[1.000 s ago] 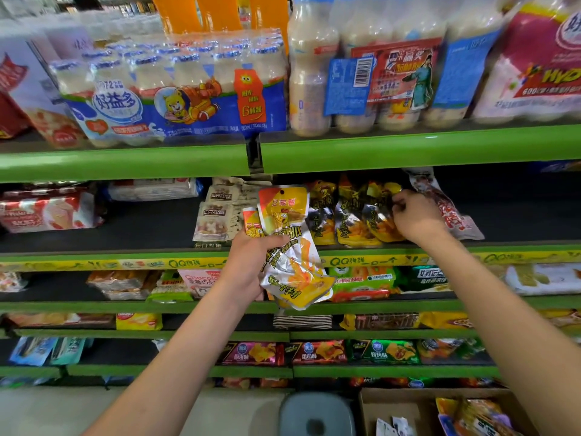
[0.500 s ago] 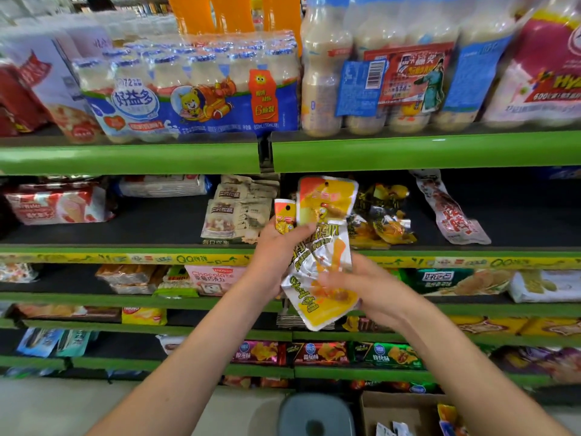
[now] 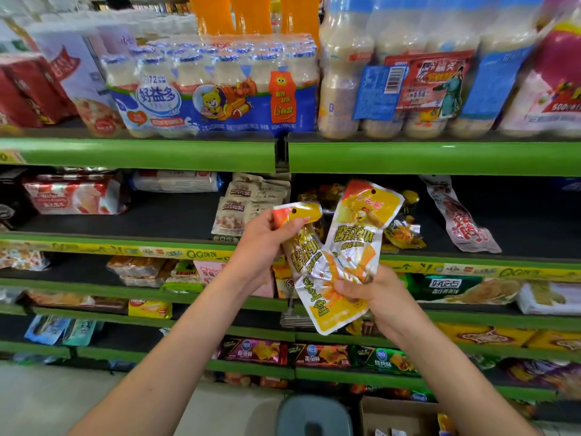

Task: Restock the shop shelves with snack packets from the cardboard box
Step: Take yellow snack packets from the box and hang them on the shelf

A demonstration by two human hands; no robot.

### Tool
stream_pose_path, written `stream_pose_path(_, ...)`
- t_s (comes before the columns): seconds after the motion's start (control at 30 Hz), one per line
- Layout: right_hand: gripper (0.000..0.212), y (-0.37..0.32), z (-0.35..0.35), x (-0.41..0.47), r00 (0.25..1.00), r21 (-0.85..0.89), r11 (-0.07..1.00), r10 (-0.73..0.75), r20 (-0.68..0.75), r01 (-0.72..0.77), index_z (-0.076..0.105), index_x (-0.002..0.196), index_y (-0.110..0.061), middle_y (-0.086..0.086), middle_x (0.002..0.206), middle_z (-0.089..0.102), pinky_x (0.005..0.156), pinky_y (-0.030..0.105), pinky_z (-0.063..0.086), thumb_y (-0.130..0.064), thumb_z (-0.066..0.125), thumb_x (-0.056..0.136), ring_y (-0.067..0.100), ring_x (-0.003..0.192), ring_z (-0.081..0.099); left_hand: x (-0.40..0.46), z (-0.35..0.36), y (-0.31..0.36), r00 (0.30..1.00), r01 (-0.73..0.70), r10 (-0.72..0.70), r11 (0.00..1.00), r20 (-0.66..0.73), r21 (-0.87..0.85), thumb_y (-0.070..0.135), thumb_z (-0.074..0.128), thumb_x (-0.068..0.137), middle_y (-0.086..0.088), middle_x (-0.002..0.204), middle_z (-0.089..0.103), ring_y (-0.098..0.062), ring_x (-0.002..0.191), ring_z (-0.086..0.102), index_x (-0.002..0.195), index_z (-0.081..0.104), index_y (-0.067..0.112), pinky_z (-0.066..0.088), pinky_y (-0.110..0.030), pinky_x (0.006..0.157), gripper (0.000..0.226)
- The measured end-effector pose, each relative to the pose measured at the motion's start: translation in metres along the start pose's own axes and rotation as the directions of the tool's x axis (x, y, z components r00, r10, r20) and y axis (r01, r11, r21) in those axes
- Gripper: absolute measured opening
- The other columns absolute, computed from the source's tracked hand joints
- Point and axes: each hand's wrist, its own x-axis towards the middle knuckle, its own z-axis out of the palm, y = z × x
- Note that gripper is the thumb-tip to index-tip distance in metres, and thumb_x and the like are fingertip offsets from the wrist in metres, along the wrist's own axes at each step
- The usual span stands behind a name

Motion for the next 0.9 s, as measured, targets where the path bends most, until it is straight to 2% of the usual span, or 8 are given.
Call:
stream_pose_path(0.1,0.031,0.006,0.002,-0.001,1.000,0.021,1.000,0.008,0.017,-0.008,0.072,0.106,-0.013,0.007,0.102,0.078,0.070,0.029,0.060,-0.002,0.076,0.077,0.026,0.093,0.075,-0.003,-0.001,0.002,0.987,-0.115,0.134,0.972,-0.084,0.204,0.021,0.074,0.089,0.003,0.080,0.072,-0.007,0.069,0.070,0.093,0.064,0.019,0.055,-0.024,0.055,0.010)
stream_pose_path(0.17,0.037,0.009,0.003,0.000,1.000,0.049,0.999,0.014,0.026,-0.015,0.073,0.107,-0.013,0.008,0.102,0.078,0.070,0.030,0.060,-0.008,0.078,0.070,0.026,0.092,0.076,-0.007,0.002,0.002,0.980,-0.150,0.172,0.969,-0.099,0.198,0.014,0.070,0.091,0.004,0.077,0.070,-0.006,0.066,0.067,0.091,0.065,0.020,0.055,-0.026,0.054,0.007)
stream_pose_path(0.3,0.034,0.008,0.003,0.001,0.995,0.095,0.991,-0.096,-0.021,0.097,0.078,0.100,-0.025,0.003,0.105,0.078,0.070,0.026,0.060,-0.012,0.077,0.069,0.021,0.094,0.075,-0.015,0.003,0.000,0.998,0.058,-0.057,0.973,0.011,-0.224,0.004,0.061,0.095,-0.009,0.109,0.073,-0.020,0.094,0.071,0.120,0.059,0.013,0.060,-0.039,0.086,0.026)
stream_pose_path(0.37,0.032,0.007,0.005,0.002,0.988,0.066,0.986,-0.151,-0.046,0.154,0.078,0.099,-0.030,0.001,0.106,0.078,0.070,0.023,0.059,-0.008,0.076,0.075,0.020,0.095,0.075,-0.024,0.004,-0.008,0.978,0.185,-0.171,0.975,0.120,-0.125,0.009,0.064,0.094,-0.013,0.124,0.070,-0.028,0.113,0.067,0.132,0.054,0.010,0.051,-0.049,0.103,0.039)
stream_pose_path(0.5,0.035,0.010,0.013,0.004,0.968,-0.048,0.971,-0.236,-0.082,0.232,0.070,0.113,-0.026,-0.002,0.107,0.077,0.069,0.022,0.058,-0.002,0.071,0.087,0.018,0.095,0.075,-0.039,0.012,-0.031,0.950,0.251,-0.260,0.965,0.175,0.069,0.006,0.070,0.091,-0.007,0.126,0.070,-0.028,0.116,0.066,0.129,0.057,0.014,0.051,-0.049,0.103,0.041)
stream_pose_path(0.63,0.013,0.014,0.019,0.004,0.983,-0.111,0.983,-0.156,-0.095,0.145,0.072,0.103,-0.041,-0.008,0.109,0.076,0.083,0.035,0.057,-0.037,0.066,0.093,0.014,0.099,0.073,-0.035,0.007,-0.039,0.968,0.240,-0.241,0.970,0.074,0.021,-0.009,0.066,0.088,-0.015,0.124,0.069,-0.031,0.113,0.067,0.122,0.058,0.009,0.055,-0.045,0.097,0.040)
stream_pose_path(0.83,0.029,0.007,0.015,0.005,0.985,-0.139,0.981,-0.148,-0.092,0.134,0.077,0.097,-0.032,0.001,0.097,0.079,0.076,0.035,0.058,-0.054,0.063,0.084,0.022,0.091,0.076,-0.030,-0.006,-0.032,0.980,0.168,-0.176,0.982,0.097,0.085,-0.004,0.070,0.088,-0.005,0.124,0.070,-0.027,0.117,0.066,0.122,0.057,0.018,0.052,-0.047,0.102,0.042)
stream_pose_path(0.9,0.038,0.005,0.011,0.006,0.970,-0.192,0.966,-0.201,-0.139,0.173,0.077,0.094,-0.022,0.013,0.091,0.077,0.074,0.049,0.059,-0.058,0.068,0.084,0.037,0.086,0.073,-0.028,-0.010,-0.027,0.980,0.143,-0.157,0.983,0.121,0.114,-0.001,0.071,0.088,0.001,0.122,0.072,-0.022,0.118,0.065,0.121,0.057,0.022,0.051,-0.041,0.102,0.042)
